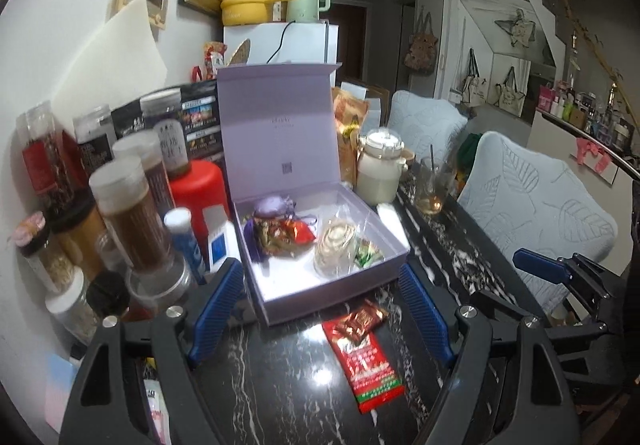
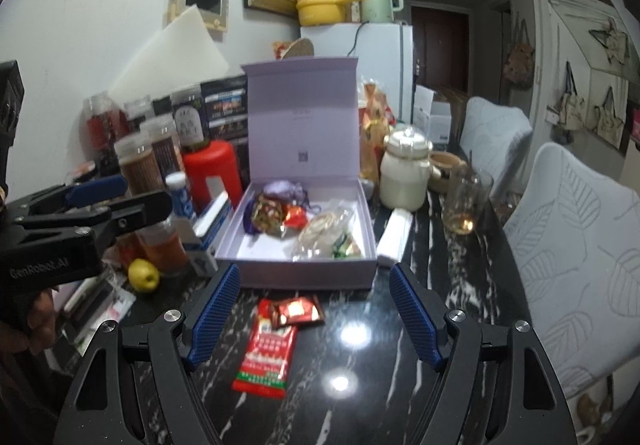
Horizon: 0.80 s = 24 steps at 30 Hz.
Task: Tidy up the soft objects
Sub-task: 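Withdraw both grippers upward away from the lavender box, then lower both grippers toward the red spicy-strip packet and brown chocolate packet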
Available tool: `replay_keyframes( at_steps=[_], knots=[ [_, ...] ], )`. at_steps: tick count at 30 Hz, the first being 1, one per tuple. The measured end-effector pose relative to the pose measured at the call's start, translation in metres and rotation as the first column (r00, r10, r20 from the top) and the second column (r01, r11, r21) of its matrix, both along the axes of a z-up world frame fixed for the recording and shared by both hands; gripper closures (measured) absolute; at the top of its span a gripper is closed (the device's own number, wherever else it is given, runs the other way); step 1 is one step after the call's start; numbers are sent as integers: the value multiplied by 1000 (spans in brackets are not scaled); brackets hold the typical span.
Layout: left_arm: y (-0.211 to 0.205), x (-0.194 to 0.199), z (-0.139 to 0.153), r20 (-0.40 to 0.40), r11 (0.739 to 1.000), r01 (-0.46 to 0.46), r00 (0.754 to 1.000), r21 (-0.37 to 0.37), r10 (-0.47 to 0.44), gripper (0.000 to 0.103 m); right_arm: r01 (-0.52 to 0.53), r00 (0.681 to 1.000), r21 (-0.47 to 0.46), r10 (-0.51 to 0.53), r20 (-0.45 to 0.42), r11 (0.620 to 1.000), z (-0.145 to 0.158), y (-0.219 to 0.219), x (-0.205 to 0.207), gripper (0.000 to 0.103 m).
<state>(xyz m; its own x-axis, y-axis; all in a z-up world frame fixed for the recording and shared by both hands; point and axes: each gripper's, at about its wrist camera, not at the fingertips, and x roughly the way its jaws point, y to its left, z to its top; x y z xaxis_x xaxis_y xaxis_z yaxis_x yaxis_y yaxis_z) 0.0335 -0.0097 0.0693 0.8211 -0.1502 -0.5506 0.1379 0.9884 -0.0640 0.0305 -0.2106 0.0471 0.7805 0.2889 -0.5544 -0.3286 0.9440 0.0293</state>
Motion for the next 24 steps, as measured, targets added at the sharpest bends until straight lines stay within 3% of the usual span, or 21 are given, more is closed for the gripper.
replay_keyframes(
  at_steps=[9, 15, 24],
  knots=[
    [22, -5, -37, -62, 997, -4, 998, -81, -1, 23, -23, 994, 50, 28, -105, 998, -43, 7, -9, 25],
    [33, -6, -65, -114, 997, -16, 993, -78, 7, 23, -21, 985, 19, 24, -174, 1000, -76, 21, -7, 25],
    [51, 6, -104, -201, 990, -26, 980, -136, -2, 23, -21, 970, -13, 17, -242, 1000, -108, 35, 12, 25]
  ],
)
